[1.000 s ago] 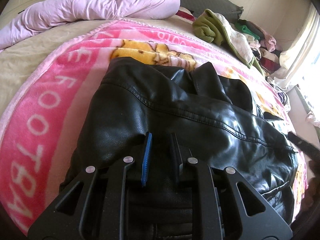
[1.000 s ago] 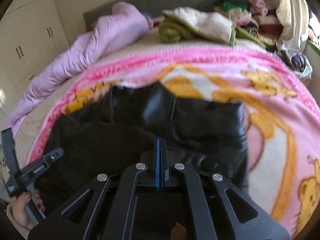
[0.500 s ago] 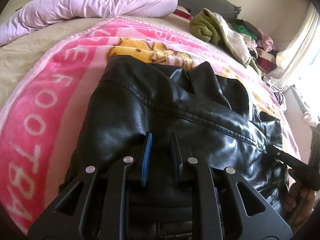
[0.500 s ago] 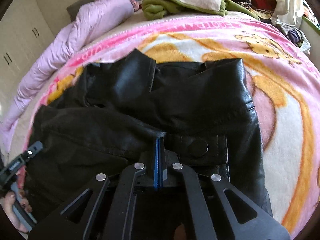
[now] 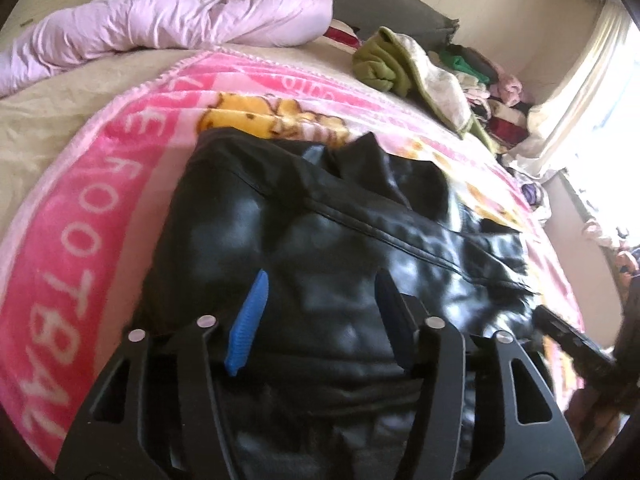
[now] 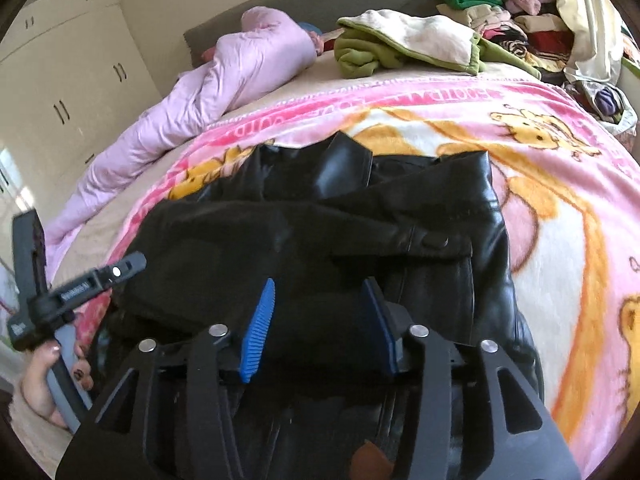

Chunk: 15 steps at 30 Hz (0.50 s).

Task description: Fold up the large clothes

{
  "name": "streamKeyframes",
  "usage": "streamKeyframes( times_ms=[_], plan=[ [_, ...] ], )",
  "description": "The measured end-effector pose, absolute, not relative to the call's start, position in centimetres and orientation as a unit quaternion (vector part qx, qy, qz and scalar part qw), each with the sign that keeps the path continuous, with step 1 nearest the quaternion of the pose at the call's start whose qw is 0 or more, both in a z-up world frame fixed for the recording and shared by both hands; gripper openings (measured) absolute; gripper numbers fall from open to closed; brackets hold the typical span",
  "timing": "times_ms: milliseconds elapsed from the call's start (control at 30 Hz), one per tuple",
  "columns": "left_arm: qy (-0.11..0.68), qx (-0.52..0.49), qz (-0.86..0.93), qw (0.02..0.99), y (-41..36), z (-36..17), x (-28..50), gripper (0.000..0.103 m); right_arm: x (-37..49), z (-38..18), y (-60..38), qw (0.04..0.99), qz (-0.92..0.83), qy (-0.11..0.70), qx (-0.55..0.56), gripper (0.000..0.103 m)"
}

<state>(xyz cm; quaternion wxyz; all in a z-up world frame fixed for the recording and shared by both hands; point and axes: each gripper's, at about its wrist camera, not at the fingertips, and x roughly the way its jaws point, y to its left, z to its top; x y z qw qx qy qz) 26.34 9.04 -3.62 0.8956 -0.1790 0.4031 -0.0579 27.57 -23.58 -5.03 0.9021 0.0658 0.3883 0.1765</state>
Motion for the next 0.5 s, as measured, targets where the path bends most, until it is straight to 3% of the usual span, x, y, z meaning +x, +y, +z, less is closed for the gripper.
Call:
streamKeyframes(
  times_ms=[500],
  plan=[
    [0.448,-0.083,-0.032,0.889,5.5,-6.4,24.5,0.053,26.6,-6.7,-22.3,0.896,0.174,0.406,0.036,0.050]
  ],
)
